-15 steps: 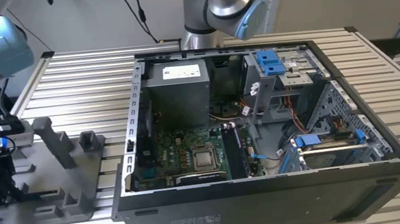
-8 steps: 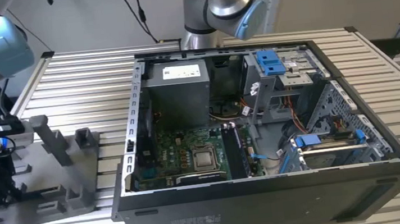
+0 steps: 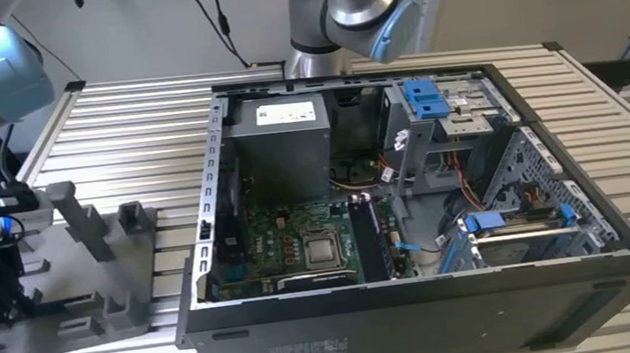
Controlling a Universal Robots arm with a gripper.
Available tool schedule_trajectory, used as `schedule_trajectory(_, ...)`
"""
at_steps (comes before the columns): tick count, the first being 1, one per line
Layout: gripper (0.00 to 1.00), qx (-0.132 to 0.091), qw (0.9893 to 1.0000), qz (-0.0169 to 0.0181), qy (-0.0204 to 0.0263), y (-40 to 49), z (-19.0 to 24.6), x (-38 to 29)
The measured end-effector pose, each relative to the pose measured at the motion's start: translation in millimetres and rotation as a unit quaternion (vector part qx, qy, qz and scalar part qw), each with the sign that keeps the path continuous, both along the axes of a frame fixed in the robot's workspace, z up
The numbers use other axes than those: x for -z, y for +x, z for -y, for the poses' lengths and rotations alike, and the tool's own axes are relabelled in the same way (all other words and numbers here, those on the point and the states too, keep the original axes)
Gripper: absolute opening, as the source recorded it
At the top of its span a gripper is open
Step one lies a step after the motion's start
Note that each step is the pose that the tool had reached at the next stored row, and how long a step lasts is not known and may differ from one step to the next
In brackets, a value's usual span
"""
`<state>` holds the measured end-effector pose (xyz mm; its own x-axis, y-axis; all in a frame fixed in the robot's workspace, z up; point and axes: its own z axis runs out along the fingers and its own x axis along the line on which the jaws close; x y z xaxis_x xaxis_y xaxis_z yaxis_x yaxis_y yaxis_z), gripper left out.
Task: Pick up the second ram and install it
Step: 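Pick up the second ram and move it above second insertion slot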
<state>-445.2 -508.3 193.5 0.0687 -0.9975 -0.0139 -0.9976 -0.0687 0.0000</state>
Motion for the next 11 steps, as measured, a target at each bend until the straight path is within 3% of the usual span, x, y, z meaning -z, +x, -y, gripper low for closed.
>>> schedule_trajectory(7, 0.14, 0.000, 1.0000, 0.0004, 0.0003, 0.0, -0.1, -0.8)
schedule_trajectory(11, 0.14, 0.000, 1.0000, 0.0001, 0.0001, 0.0, 0.0, -12.0)
